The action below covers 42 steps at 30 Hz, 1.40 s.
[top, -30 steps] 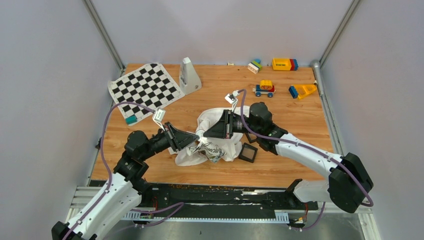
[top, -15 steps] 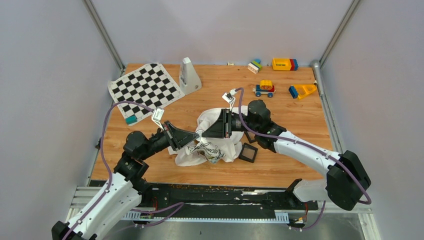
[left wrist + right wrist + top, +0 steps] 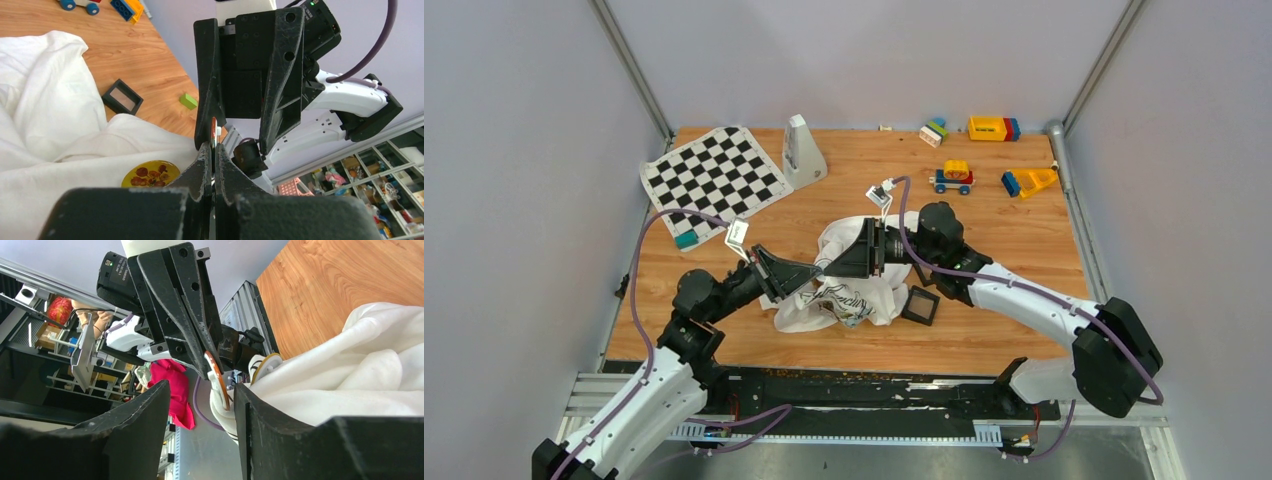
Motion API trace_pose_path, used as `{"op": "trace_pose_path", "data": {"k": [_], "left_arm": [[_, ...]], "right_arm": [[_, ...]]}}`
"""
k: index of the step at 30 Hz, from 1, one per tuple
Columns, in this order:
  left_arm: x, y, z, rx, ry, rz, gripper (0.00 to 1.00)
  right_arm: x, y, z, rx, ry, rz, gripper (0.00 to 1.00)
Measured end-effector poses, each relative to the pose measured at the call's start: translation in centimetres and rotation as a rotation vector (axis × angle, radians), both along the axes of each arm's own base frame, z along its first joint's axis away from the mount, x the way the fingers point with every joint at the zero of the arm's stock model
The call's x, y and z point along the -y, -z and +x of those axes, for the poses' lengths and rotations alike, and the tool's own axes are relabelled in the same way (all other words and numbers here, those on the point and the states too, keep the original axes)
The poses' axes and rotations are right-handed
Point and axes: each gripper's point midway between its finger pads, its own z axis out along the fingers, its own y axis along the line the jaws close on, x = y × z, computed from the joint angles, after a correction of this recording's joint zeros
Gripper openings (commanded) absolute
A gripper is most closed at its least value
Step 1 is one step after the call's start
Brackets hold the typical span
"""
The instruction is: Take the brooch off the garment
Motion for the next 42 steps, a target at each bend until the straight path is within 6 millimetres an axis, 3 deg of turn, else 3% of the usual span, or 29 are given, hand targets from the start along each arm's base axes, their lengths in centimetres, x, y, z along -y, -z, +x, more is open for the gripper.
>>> {"op": "trace_pose_path", "data": {"k": [5,12,23,42], "left_arm": [[-0.3,0.5,0.0,-0.014,-0.017,-0.045,0.00],[-0.5,0.2,0.1,-0.019,-0.030,-0.085,0.00],[-0.5,0.1,0.1,-0.013,-0.031,-0.107,0.00],[-0.2,0.6,0.2,0.013,-0.008,-0.033,0.00]], "right_arm": [[0.1,1.3,0.2,-0.018,0.024,-0.014,0.44],[-0.1,1.6,0.4,-0.026,0.030,-0.007,0.39],[-0.6,1.8,0.2,-0.039,0.020,-0.002,0.13],[-1.1,2.1,-0.3,-0.080,-0.069,-0.037,0.12]]}}
